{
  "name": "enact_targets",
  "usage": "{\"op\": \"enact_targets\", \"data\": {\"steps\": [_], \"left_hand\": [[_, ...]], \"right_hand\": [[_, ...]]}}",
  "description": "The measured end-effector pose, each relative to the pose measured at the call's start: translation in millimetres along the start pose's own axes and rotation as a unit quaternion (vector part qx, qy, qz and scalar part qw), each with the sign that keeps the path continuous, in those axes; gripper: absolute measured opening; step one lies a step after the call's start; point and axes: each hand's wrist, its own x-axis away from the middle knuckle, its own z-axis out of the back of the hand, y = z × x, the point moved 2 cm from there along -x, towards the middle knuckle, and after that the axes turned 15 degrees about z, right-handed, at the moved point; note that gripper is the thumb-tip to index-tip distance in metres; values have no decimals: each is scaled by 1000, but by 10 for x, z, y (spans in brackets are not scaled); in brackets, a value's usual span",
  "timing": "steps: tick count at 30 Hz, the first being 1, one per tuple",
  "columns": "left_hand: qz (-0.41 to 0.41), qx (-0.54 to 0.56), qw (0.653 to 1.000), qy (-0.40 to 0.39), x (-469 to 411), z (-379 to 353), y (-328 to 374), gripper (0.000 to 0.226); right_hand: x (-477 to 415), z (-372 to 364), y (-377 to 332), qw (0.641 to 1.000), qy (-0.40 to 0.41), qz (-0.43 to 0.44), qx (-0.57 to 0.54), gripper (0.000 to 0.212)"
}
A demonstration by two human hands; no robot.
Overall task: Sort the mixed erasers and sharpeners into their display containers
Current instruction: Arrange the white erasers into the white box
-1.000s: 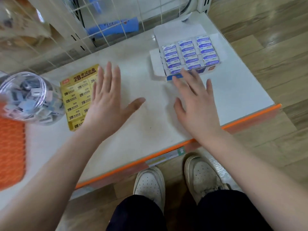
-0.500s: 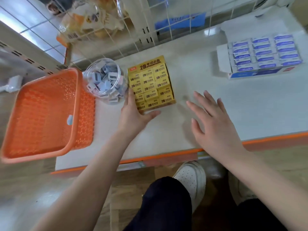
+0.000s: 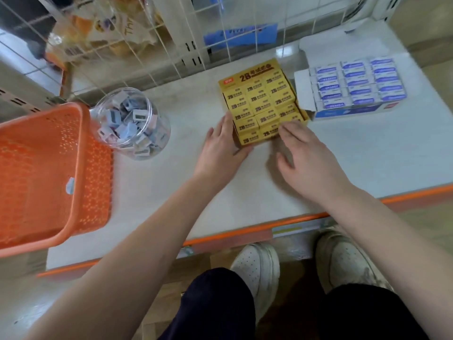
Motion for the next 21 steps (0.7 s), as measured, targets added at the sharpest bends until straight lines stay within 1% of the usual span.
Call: {"op": "enact_targets", "data": {"steps": [2,3,5,6,8,9,11,14,18,21], "left_hand": [[-1,-11,1000,23,113,121,-12,77],[-7,-15,998,68,180,223,-19,74],[-14,-49,980,195,245,466,-139,66],[8,-72,967,246,240,587,-252,63],[82,-93,944,305,171,836,-526,57],[118,-78,939,313,122,936,-657,54],[163,-30,944,286,44,1012,-848,43],[145,-11,956,256,-9,936,-911,31],[129,11,956,264,21,885,-846,26],[79,7,966,247,64,835,-712,22]], "right_hand": [[-1,-22,20,1000,5,16,-9,49],[3,-32,14,1000,9,21,-15,48],[3,-53,-16,999,24,23,-29,45],[-3,-61,-43,999,25,26,-37,44],[-25,-80,-119,998,11,32,-58,41],[-38,-87,-154,997,0,32,-70,41],[-47,-80,-218,995,-18,36,-87,46],[-48,-45,-282,994,-55,24,-96,53],[-75,-54,-382,991,-88,39,-88,56],[-96,-48,-386,991,-102,44,-80,58]]}}
